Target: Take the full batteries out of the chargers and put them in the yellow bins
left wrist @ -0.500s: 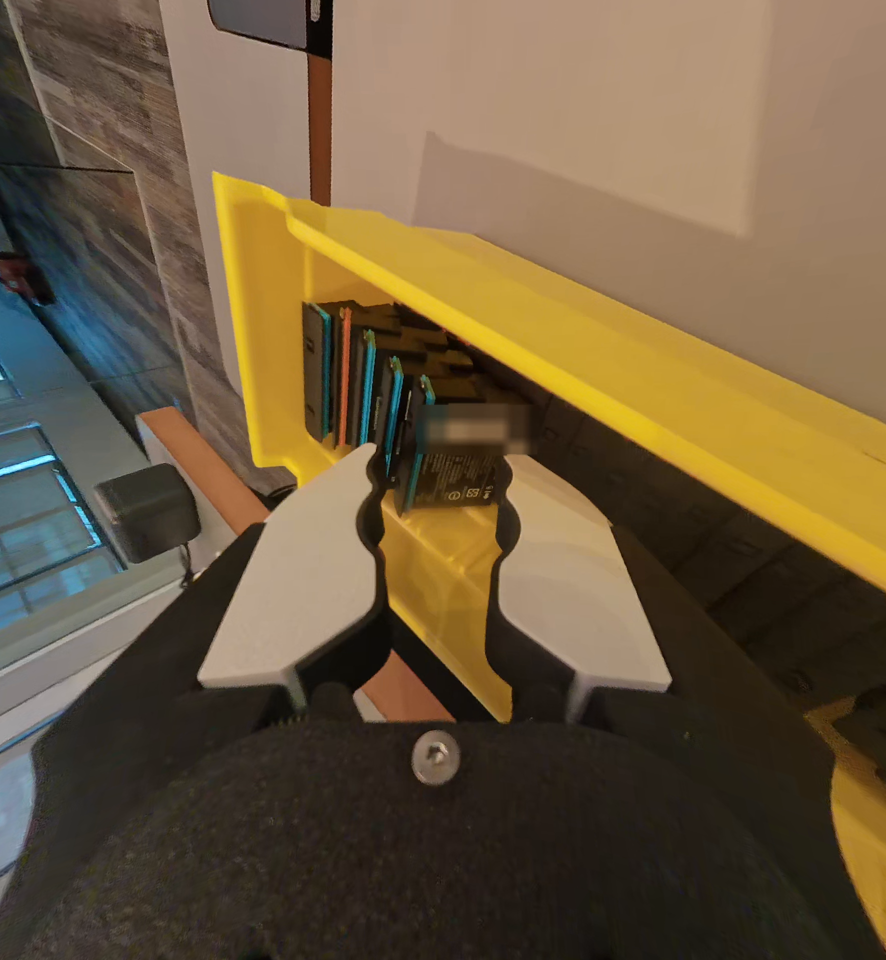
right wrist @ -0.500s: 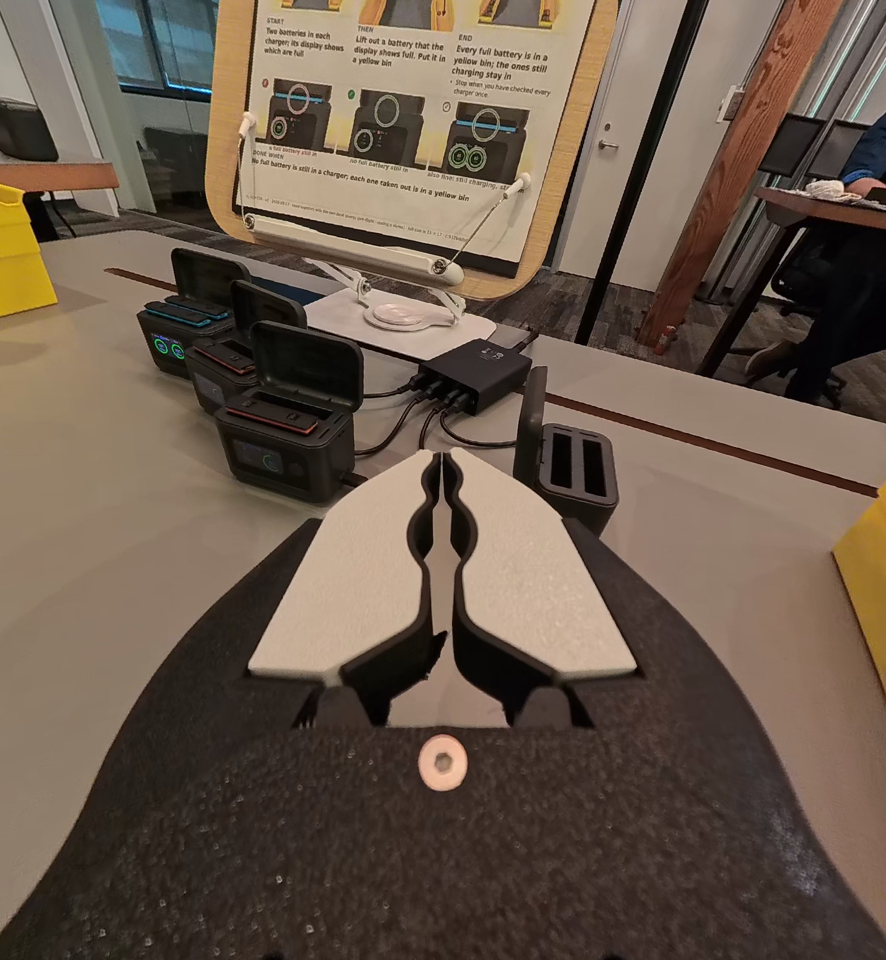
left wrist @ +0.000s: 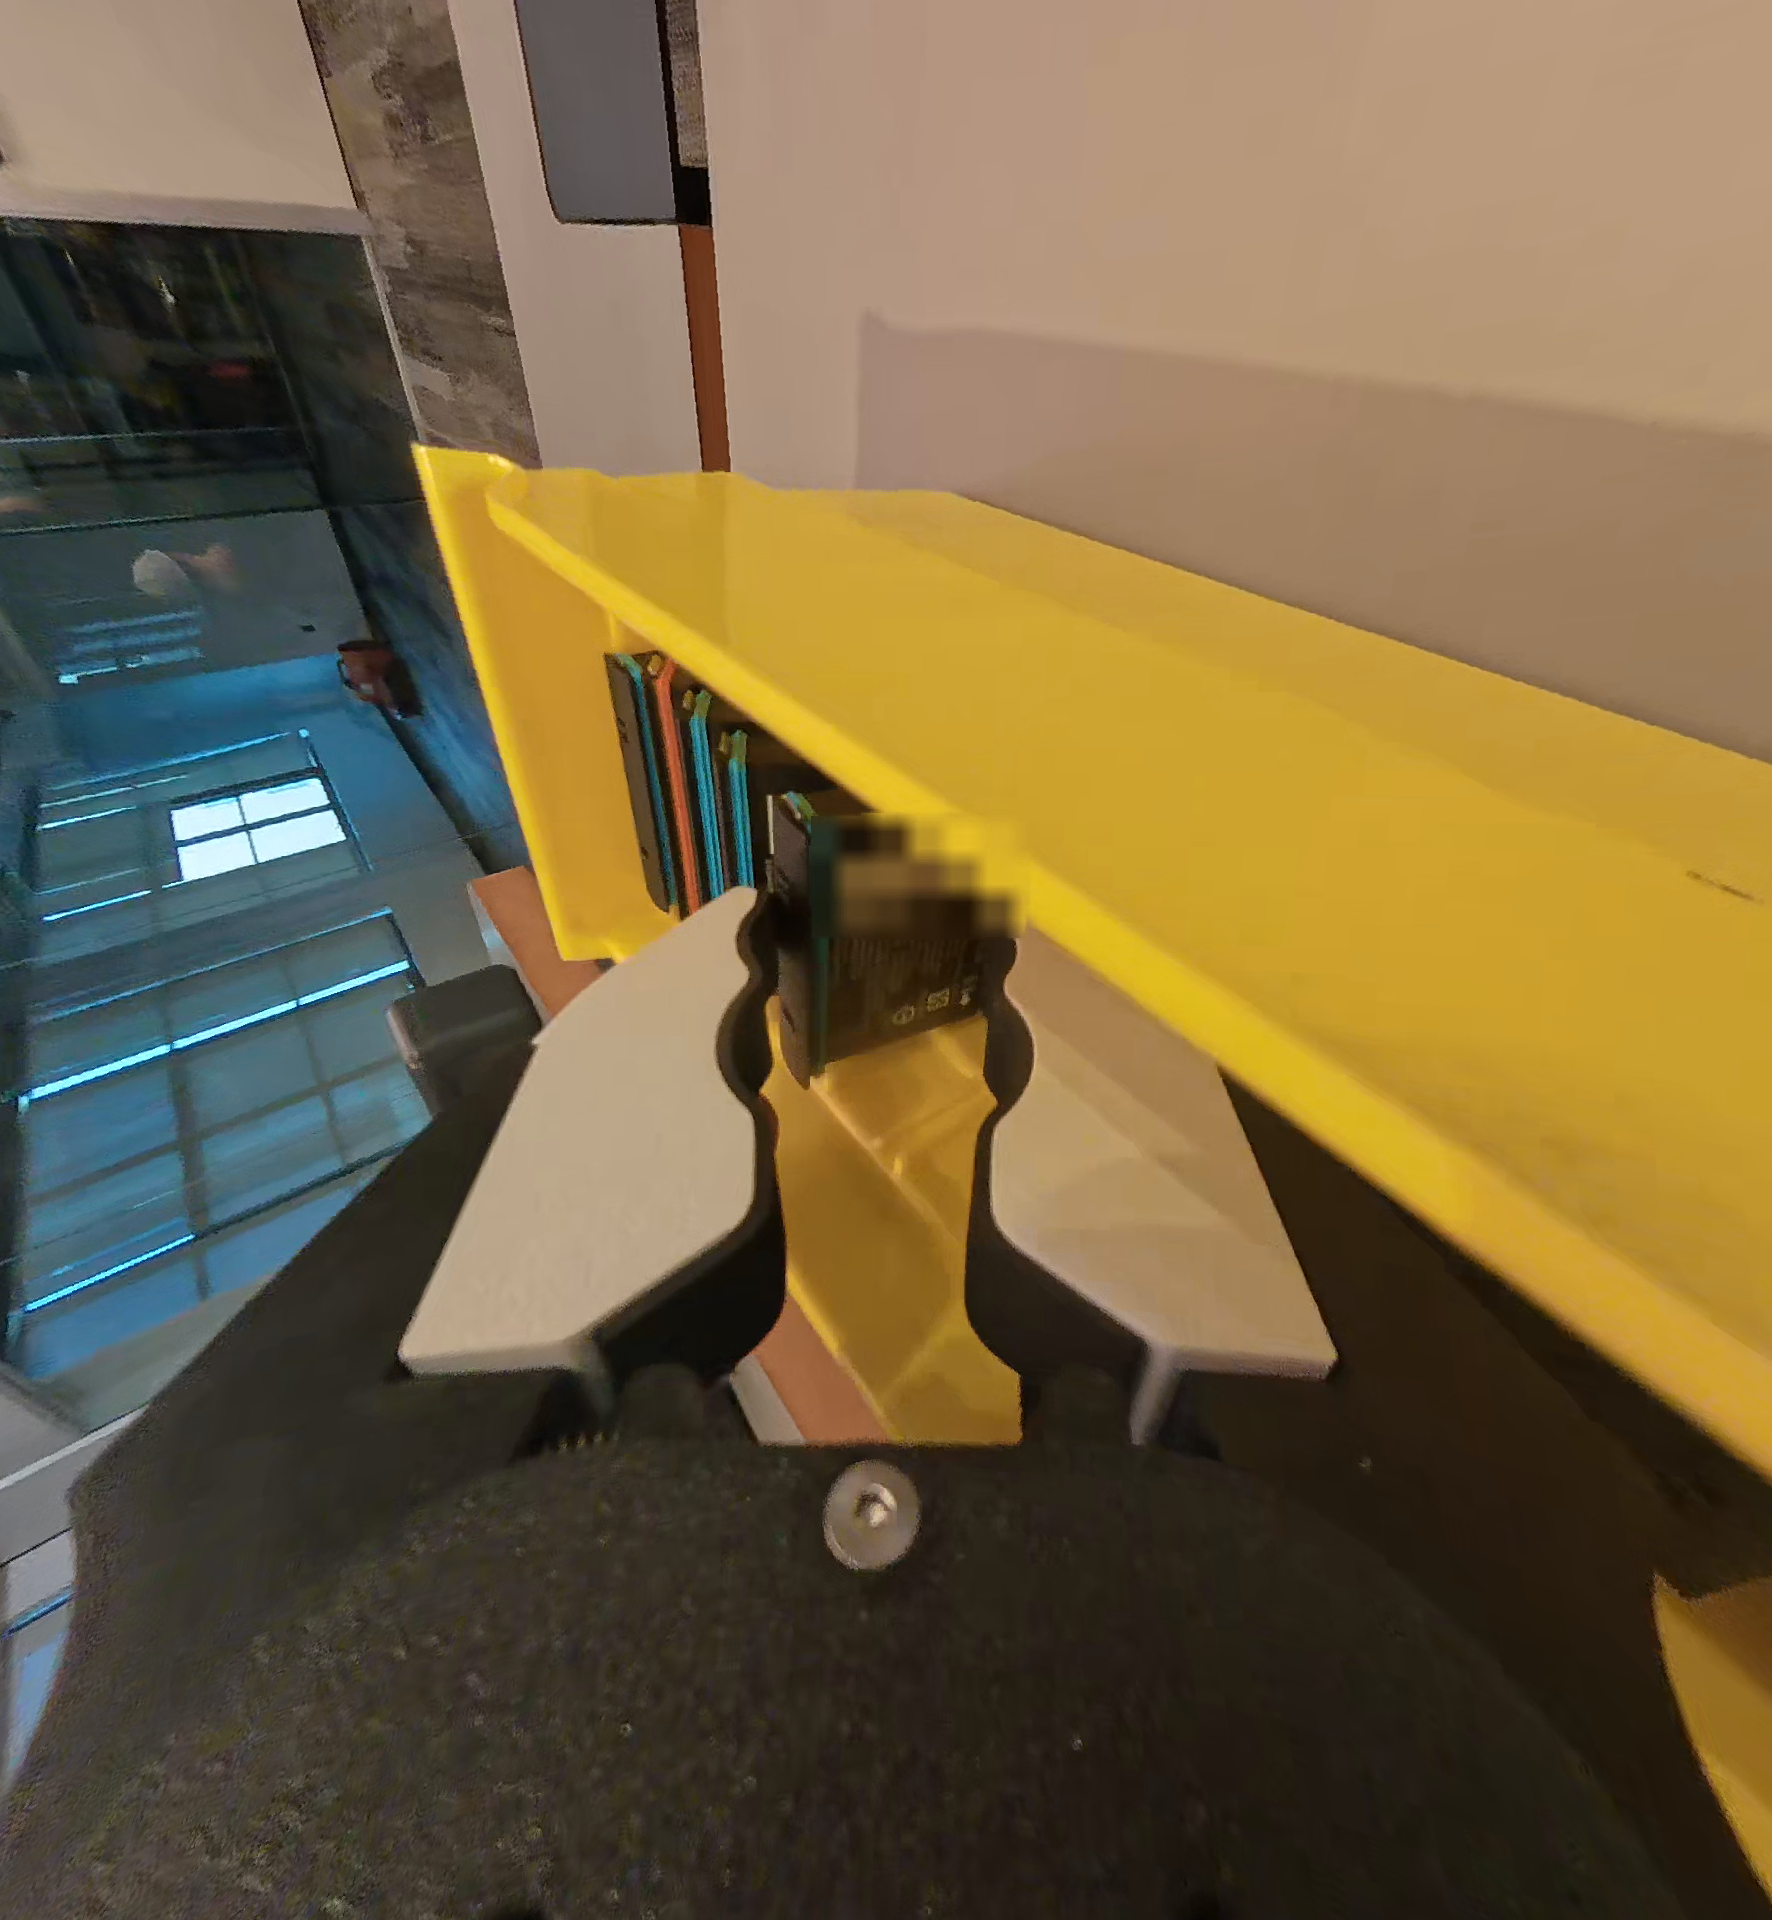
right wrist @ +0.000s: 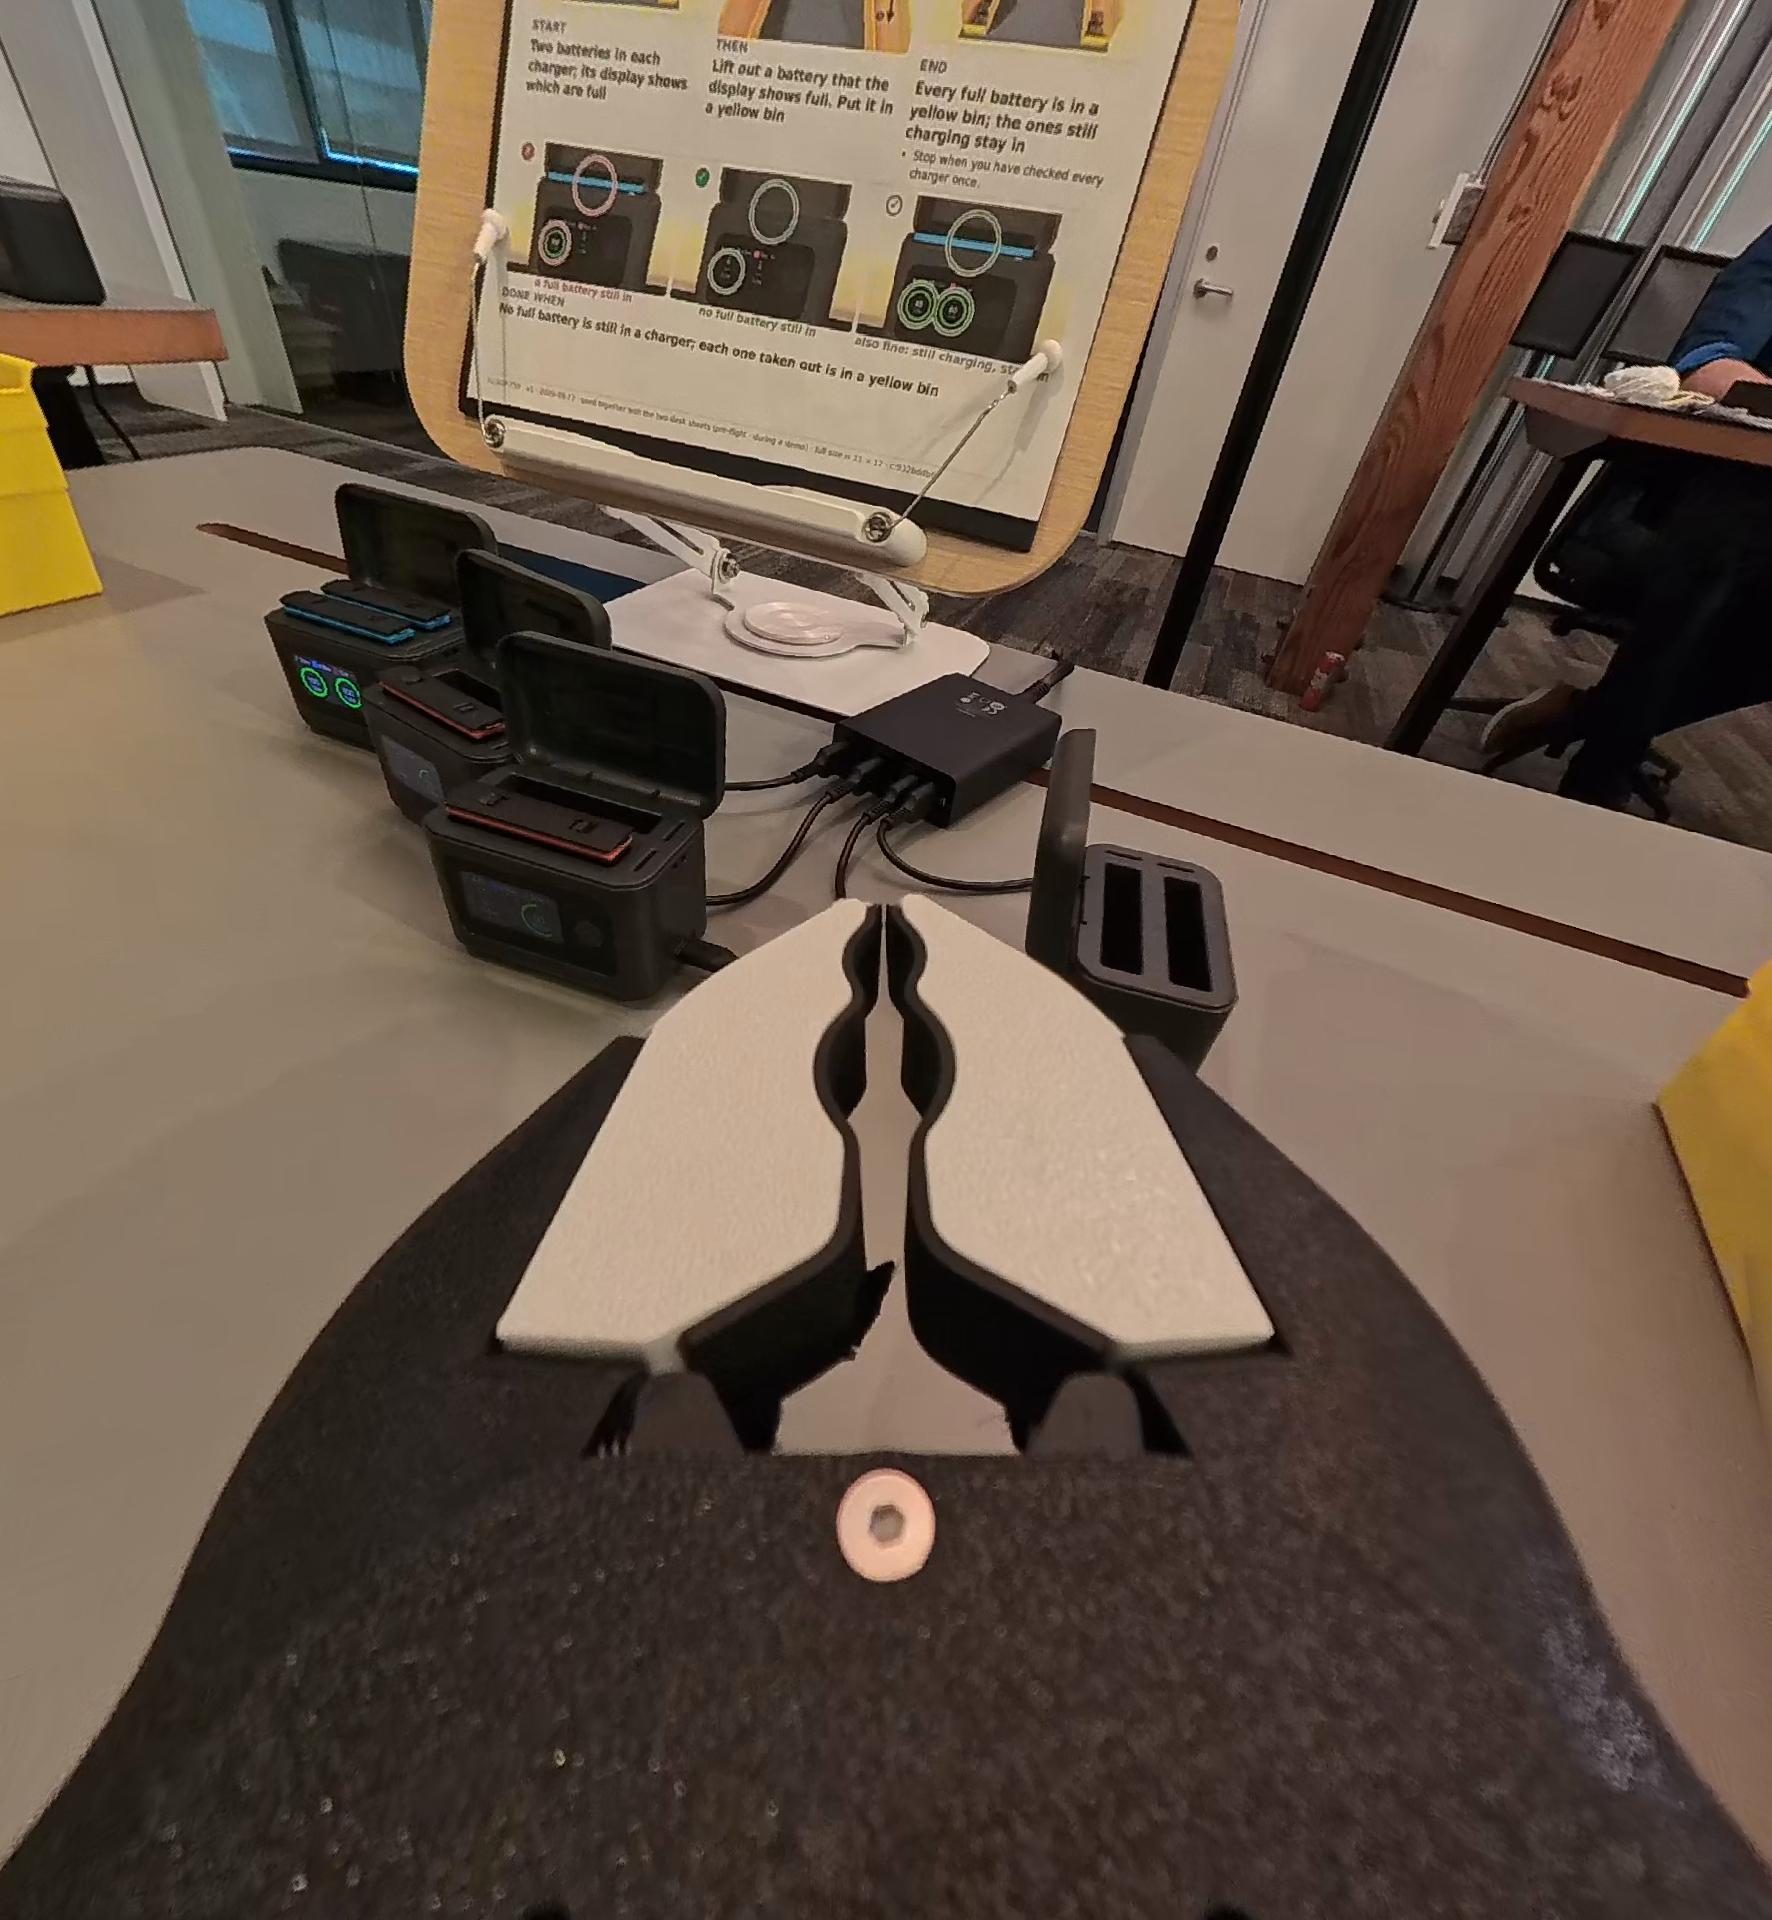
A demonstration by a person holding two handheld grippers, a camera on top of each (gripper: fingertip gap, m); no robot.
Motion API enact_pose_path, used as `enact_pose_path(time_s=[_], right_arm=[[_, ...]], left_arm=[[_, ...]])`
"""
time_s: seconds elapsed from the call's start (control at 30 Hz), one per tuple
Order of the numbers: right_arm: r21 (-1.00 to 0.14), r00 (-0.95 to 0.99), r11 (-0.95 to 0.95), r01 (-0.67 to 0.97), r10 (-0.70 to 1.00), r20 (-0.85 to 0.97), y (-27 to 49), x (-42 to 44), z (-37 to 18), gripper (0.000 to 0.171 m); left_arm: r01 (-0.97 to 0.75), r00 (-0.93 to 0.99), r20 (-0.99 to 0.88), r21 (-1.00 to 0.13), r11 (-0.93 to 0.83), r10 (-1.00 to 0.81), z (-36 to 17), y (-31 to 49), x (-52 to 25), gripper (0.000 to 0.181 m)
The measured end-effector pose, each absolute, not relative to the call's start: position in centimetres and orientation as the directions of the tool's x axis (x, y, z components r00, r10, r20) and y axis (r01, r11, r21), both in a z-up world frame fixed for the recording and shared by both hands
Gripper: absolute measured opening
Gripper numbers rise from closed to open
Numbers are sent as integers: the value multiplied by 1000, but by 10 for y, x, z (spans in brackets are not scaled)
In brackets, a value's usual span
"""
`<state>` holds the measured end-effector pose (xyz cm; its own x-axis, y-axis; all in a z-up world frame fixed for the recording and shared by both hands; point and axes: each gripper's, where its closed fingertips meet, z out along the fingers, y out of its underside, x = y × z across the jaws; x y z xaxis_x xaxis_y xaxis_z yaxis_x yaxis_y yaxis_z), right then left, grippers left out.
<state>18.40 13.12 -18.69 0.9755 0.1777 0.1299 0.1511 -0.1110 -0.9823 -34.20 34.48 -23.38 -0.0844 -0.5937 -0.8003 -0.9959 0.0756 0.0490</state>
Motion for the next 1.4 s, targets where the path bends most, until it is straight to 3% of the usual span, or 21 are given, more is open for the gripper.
enact_pose_path(time_s=[0.33, 0.87, 1.1, 1.4], right_arm=[[-983, 976, -106, 148, 176, 128, 131, 185, -185, 0], [-982, 974, -106, 154, 182, 133, 130, 183, -186, 0], [-979, 957, -53, 196, 230, 179, 127, 170, -179, 3], [-972, 937, -6, 233, 268, 223, 122, 159, -172, 4]], left_arm=[[-994, -103, -830, 69, 82, -548, -225, 345, -344, 22], [-984, 22, -922, -89, 157, -386, -167, 316, -332, 14], [-895, 148, -912, -288, 341, -382, -116, 268, -256, 14], [-748, -10, -820, -373, 549, -572, -133, 192, -112, 14]])
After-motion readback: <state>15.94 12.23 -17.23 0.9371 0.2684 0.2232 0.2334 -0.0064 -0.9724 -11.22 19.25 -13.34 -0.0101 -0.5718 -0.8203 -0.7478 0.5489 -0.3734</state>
